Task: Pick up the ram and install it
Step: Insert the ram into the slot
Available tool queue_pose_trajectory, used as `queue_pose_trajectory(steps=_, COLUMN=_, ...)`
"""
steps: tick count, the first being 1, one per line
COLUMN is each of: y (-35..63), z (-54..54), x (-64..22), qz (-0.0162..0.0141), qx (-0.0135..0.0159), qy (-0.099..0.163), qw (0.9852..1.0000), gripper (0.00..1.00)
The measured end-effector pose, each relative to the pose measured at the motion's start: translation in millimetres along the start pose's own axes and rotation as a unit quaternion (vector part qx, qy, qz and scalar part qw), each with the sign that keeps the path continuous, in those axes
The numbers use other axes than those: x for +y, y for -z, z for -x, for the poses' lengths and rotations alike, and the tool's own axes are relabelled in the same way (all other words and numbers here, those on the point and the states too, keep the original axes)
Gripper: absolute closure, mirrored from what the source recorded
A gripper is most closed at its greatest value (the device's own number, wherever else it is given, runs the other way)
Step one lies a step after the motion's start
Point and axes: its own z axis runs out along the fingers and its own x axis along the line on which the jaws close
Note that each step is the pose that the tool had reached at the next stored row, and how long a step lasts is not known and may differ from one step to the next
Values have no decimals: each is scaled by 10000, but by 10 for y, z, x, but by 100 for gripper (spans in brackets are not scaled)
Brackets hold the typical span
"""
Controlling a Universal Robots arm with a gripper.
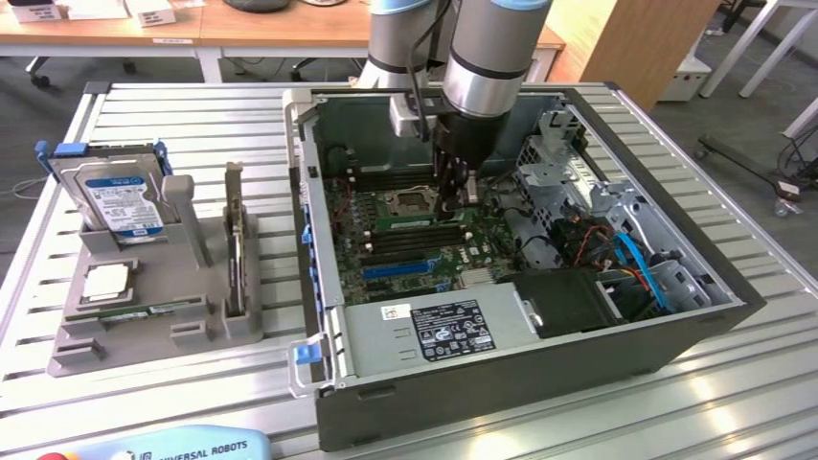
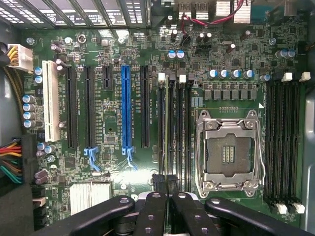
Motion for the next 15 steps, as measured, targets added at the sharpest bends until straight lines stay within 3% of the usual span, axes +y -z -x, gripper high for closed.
queue_pose_trajectory(steps=15, y=-63, z=1, x=-1, qz=12, qx=0, qy=0, qw=10000, gripper=88)
